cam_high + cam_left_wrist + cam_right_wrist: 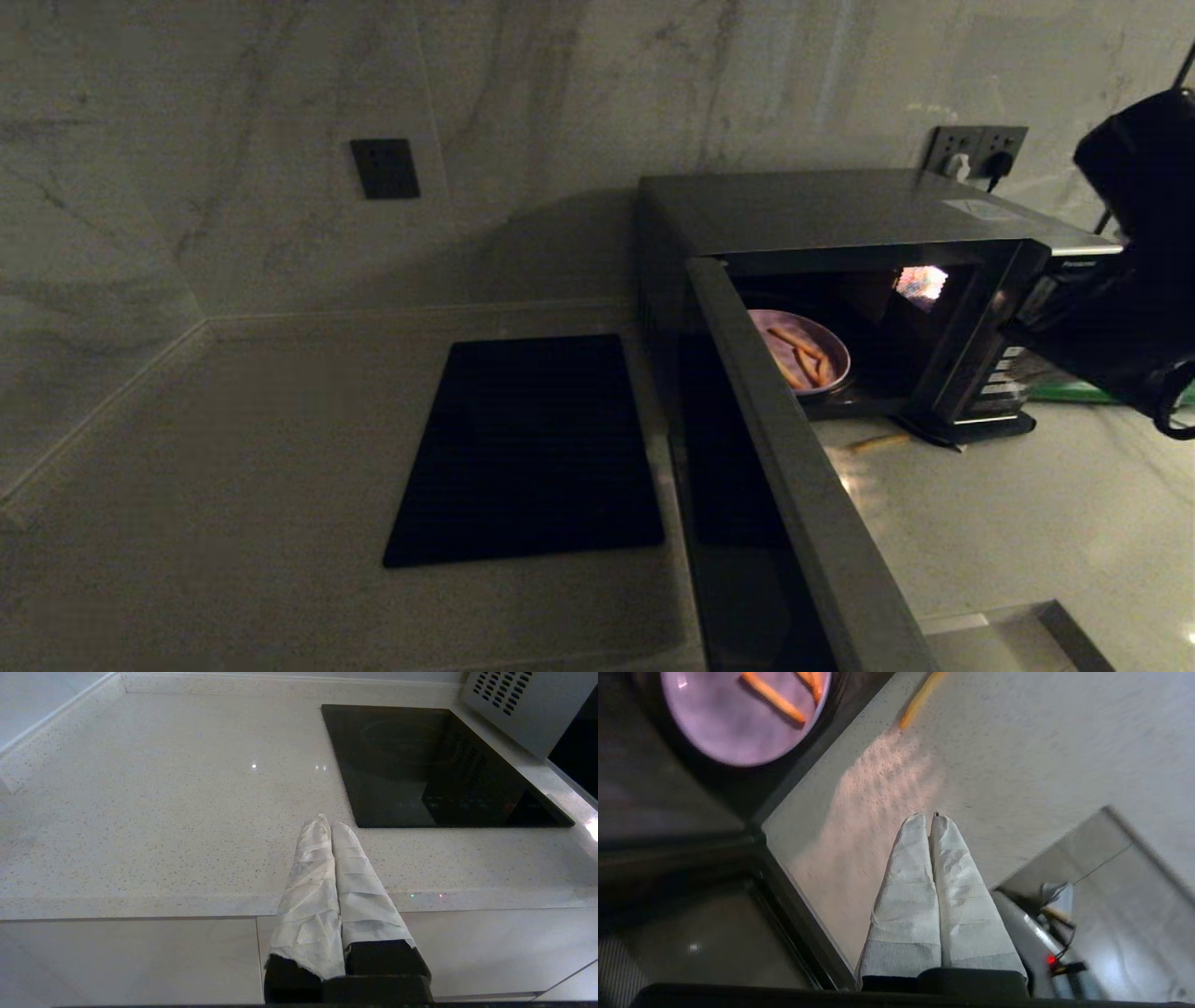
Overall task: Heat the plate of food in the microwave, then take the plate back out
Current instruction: Close the microwave oven
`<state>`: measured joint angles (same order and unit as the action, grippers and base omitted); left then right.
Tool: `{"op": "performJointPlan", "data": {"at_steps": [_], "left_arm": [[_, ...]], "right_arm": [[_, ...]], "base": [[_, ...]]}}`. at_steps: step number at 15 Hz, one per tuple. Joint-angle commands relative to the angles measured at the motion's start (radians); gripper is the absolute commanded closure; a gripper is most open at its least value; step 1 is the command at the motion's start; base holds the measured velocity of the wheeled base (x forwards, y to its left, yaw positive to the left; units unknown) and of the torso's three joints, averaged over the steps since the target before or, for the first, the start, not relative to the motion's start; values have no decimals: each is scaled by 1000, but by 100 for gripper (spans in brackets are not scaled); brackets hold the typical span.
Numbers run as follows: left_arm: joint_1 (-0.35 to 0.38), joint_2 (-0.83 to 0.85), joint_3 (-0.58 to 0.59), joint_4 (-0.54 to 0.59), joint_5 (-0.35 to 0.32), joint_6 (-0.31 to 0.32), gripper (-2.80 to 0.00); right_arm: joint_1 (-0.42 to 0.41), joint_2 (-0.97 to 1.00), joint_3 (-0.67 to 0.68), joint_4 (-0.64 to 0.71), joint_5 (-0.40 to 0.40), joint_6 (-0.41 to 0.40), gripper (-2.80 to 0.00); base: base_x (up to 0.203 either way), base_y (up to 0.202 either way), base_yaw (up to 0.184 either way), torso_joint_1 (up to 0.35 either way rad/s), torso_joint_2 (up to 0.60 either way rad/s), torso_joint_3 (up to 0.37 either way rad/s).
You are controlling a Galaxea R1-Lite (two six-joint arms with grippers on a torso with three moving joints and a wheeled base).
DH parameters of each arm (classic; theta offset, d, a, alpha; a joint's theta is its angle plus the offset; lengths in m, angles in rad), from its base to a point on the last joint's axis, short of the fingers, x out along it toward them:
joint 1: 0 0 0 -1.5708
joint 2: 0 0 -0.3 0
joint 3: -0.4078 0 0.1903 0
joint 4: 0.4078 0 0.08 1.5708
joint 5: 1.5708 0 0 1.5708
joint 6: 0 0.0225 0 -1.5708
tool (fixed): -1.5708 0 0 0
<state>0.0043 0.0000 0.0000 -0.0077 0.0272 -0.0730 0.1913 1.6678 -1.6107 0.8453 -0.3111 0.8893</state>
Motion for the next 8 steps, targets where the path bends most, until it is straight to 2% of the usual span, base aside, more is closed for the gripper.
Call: {"op": "performJointPlan", "data": {"at_steps": [1,5,8], "left_arm": [[0,2,0,0,0,-1,0],[0,2,0,0,0,-1,0],[0,2,0,0,0,-1,0]], "right_arm": [[-4,104,-24,-18,0,23,-280],[-44,165,-41,-94,10,26,-280],[-54,228,-66,-95,10,107,-280]], "base": [[0,0,0,0,0,0],[0,0,0,0,0,0],[0,0,0,0,0,0]]}}
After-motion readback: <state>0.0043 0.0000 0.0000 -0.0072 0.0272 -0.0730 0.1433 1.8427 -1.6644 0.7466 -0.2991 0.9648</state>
